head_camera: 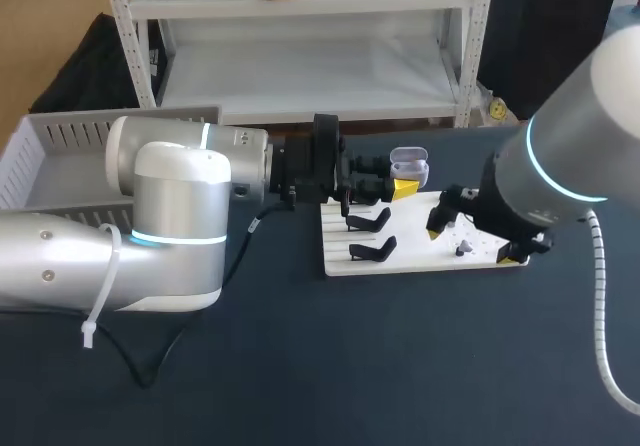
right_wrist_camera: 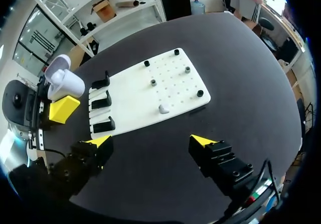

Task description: Pick up each earbud case from the left stands, insert the matching earbuds, close the lid, and place the case in the box.

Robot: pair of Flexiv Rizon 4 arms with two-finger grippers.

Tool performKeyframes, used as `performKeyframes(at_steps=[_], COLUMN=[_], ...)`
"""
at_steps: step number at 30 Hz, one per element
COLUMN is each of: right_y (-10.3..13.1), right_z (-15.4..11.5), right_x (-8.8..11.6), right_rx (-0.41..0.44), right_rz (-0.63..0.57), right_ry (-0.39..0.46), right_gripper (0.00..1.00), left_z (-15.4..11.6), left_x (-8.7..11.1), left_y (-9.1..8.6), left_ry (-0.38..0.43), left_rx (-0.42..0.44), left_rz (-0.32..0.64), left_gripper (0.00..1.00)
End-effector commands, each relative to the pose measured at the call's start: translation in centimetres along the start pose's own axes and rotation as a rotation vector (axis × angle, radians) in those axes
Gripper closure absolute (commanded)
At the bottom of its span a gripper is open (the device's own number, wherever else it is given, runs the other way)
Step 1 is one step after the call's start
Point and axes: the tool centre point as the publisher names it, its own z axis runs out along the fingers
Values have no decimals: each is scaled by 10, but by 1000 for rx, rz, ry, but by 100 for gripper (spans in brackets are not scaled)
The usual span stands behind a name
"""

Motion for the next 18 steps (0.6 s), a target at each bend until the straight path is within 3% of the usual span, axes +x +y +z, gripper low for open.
performKeyframes(at_steps=[1, 10, 18], right_y=[-1, -8, -18], right_z=[1, 15, 36], right_x=[2, 1, -4], right_rx=[-4, 30, 66], right_rz=[2, -45, -33], right_ry=[-11, -37, 6], right_gripper=[0, 0, 0], left_z=[0, 0, 0], left_x=[0, 0, 0], left_y=[1, 1, 1], left_ry=[1, 1, 1], left_rx=[0, 0, 0], left_rz=[0, 0, 0], left_gripper=[100, 100, 100])
